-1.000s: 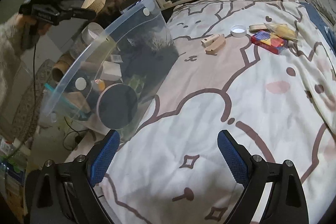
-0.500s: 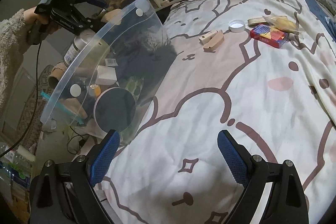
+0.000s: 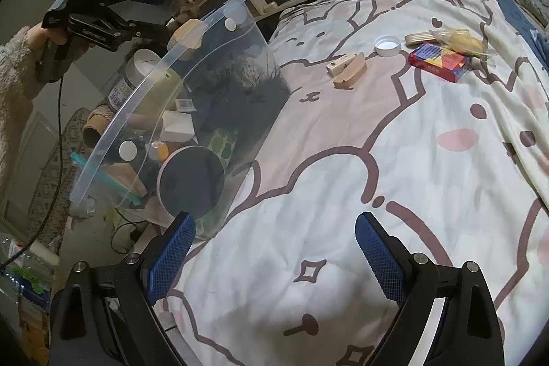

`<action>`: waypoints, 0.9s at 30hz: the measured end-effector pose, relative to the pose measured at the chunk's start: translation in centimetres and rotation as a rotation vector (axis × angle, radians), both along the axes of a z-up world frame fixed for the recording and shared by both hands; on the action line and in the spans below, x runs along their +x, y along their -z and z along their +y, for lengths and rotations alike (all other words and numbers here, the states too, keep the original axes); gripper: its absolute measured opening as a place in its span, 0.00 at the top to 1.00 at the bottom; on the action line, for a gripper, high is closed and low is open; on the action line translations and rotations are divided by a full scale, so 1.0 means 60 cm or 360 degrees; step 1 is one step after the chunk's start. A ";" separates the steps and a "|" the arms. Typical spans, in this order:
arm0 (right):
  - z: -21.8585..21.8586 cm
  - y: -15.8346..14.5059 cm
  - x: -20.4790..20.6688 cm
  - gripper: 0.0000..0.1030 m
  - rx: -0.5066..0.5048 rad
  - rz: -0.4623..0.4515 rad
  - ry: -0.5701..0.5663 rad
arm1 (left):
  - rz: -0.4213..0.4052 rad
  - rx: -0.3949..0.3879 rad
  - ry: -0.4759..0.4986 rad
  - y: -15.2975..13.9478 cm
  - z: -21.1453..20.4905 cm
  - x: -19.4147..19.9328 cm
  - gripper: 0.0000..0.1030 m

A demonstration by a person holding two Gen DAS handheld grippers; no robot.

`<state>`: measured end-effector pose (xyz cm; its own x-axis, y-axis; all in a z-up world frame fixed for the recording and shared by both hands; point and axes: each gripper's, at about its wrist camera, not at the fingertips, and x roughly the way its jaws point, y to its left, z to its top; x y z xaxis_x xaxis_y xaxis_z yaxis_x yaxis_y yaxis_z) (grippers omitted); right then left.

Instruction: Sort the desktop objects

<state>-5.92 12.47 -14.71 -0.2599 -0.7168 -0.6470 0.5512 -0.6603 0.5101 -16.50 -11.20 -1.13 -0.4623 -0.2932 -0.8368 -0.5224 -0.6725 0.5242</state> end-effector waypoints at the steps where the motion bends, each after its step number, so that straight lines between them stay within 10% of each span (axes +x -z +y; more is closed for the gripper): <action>1: 0.001 -0.001 0.001 0.09 -0.0003 0.0005 0.0004 | 0.0016 0.0020 -0.0009 -0.003 0.001 0.005 0.00; 27: 0.028 -0.079 0.050 0.08 -0.0068 0.0228 0.0035 | 0.0709 0.0628 -0.0244 -0.086 0.076 0.257 0.00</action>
<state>-2.91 14.16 -9.94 -0.3634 -0.7360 -0.5712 0.6058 -0.6525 0.4552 -1.09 -6.64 4.03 -0.7696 -0.0917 -0.6319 -0.1921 -0.9105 0.3662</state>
